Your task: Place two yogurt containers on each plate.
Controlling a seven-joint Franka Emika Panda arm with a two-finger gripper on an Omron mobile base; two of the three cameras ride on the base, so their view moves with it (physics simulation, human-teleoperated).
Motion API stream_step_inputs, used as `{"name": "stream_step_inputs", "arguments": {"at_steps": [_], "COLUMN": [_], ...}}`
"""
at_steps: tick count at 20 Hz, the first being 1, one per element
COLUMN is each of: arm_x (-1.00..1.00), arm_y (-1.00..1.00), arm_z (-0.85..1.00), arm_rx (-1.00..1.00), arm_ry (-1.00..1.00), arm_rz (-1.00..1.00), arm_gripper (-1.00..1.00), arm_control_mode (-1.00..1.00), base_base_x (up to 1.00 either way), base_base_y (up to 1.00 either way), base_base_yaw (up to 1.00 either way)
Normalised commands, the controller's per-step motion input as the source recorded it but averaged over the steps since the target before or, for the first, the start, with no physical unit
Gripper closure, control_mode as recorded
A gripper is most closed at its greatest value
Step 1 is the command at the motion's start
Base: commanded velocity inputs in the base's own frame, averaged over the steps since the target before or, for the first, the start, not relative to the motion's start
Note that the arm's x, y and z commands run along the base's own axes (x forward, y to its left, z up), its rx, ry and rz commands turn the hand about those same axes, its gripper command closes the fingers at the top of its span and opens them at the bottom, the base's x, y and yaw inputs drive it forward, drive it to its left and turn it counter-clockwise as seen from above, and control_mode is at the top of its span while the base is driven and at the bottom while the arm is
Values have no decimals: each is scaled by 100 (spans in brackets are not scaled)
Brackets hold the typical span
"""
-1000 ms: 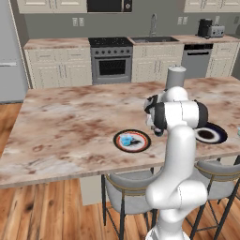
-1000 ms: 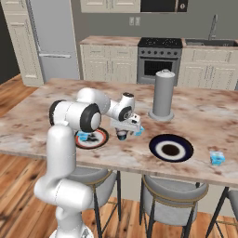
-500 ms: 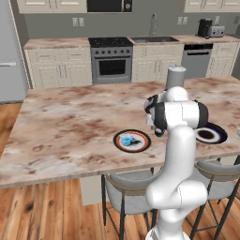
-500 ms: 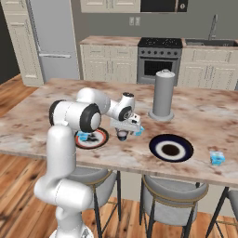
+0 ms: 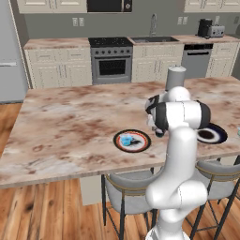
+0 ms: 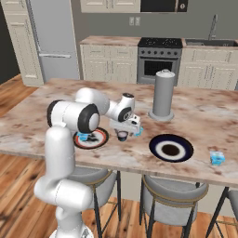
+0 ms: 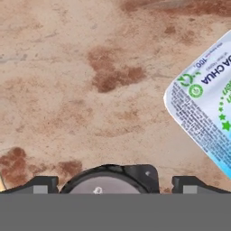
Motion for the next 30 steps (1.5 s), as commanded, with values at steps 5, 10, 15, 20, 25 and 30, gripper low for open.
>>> {"name": "stream_step_inputs", "arguments": {"at_steps": [5,10,15,20,25,30], "arm_x": [-10,-4,-3,0,-1,-2], "arm_y": [0,0,0,0,0,0], "arm_z": [0,0,4,19,10,-14], "arm_rx": [0,0,0,0,0,0], "arm_ry": [0,0,-1,-3,-1,0], "arm_rz": [0,0,0,0,0,0], "arm_gripper": [-100,-100,-100,-100,-100,-100], "arm_control_mode": [-100,-100,-100,-100,-100,-100], "base_base_x": [0,0,0,0,0,0], "base_base_y": [0,0,0,0,0,0], "base_base_yaw": [0,0,0,0,0,0]}}
